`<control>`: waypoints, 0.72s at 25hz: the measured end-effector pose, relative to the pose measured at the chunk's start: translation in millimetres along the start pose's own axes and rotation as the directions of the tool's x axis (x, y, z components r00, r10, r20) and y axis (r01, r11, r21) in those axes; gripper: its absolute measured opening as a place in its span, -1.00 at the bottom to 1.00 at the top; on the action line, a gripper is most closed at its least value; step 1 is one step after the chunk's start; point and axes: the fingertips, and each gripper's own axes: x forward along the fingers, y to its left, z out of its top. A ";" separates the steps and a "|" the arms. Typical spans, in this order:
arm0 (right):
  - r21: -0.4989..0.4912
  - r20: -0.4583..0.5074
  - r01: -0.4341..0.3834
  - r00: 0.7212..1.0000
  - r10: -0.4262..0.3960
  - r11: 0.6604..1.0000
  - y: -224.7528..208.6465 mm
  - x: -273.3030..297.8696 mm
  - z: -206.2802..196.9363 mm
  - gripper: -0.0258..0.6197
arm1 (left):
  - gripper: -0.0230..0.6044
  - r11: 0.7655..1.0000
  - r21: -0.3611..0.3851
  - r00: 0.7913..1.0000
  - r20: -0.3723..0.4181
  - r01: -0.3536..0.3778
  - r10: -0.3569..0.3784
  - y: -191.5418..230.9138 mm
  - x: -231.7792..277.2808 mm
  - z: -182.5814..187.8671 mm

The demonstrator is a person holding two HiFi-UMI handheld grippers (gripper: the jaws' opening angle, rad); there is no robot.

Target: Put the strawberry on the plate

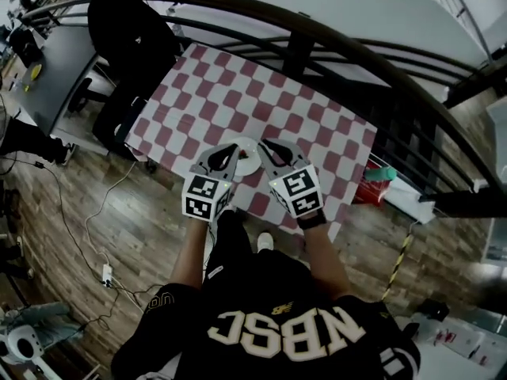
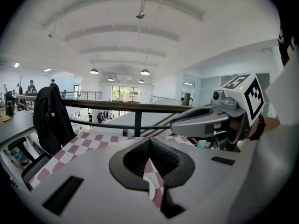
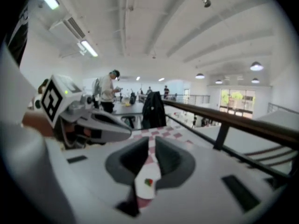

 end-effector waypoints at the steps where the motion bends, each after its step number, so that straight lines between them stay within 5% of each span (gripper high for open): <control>1: 0.025 0.051 0.025 0.998 -0.026 0.999 -3.3 -11.9 13.9 -0.77 | -0.89 1.000 0.005 0.999 0.033 -0.008 0.007 -6.4 -5.7 14.0; 7: 0.110 0.274 0.083 0.955 -0.110 0.990 -1.7 -76.6 71.4 -0.86 | -0.89 0.999 0.038 0.970 0.240 -0.032 0.022 -49.1 -44.3 83.3; 14: 0.120 0.365 0.150 0.913 -0.184 0.981 10.9 -116.6 86.4 -0.87 | -0.89 0.995 -0.005 0.921 0.379 -0.099 0.093 -69.8 -78.2 107.6; 18: 0.108 0.397 0.164 0.897 -0.194 0.980 14.8 -136.8 85.4 -0.87 | -0.89 0.994 0.020 0.914 0.397 -0.107 0.090 -93.6 -82.3 115.2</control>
